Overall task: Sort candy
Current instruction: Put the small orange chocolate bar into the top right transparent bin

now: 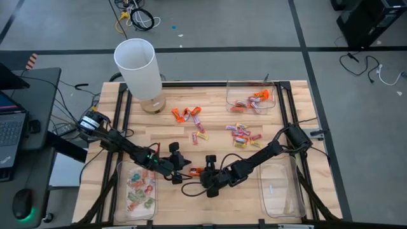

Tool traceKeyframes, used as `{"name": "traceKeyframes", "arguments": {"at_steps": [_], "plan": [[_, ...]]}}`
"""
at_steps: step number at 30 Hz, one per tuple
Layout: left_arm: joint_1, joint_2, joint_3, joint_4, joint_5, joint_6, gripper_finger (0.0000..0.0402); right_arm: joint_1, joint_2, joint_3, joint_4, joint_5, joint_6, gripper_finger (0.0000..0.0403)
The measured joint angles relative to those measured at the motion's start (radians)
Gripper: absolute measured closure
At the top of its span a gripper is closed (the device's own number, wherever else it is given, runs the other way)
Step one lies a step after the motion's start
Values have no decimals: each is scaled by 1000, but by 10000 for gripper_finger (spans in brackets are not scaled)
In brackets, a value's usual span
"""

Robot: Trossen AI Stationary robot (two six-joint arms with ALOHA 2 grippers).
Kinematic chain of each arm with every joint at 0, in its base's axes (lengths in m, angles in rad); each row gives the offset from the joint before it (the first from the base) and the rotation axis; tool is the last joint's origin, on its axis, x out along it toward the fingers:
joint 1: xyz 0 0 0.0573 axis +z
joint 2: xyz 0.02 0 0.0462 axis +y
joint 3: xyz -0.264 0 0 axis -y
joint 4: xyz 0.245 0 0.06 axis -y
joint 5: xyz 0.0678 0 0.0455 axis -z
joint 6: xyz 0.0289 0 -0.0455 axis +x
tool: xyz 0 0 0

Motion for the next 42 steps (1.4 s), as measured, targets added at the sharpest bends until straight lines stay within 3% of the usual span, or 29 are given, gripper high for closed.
{"name": "traceKeyframes", "arguments": {"at_steps": [6, 15, 20, 24, 31, 38, 42], "plan": [[0, 0, 0, 24, 0, 5, 401, 0, -20, -2, -16, -12, -6, 400], [0, 0, 0, 257, 0, 154, 401, -3, -124, -2, -127, -38, 52, 403], [-1, 0, 0, 370, 0, 223, 401, -14, -187, -2, -194, -133, 152, 403], [-4, 0, 0, 437, 0, 269, 401, -35, -224, -2, -224, -291, 217, 403], [-24, 0, 0, 550, 53, 348, 401, -49, -290, -2, -224, -557, 195, 403], [-28, 0, 8, 573, 53, 347, 401, -51, -355, -2, -273, -576, 191, 403], [-28, 0, 43, 570, 107, 366, 401, -50, -377, -2, -298, -557, 191, 403]]}}
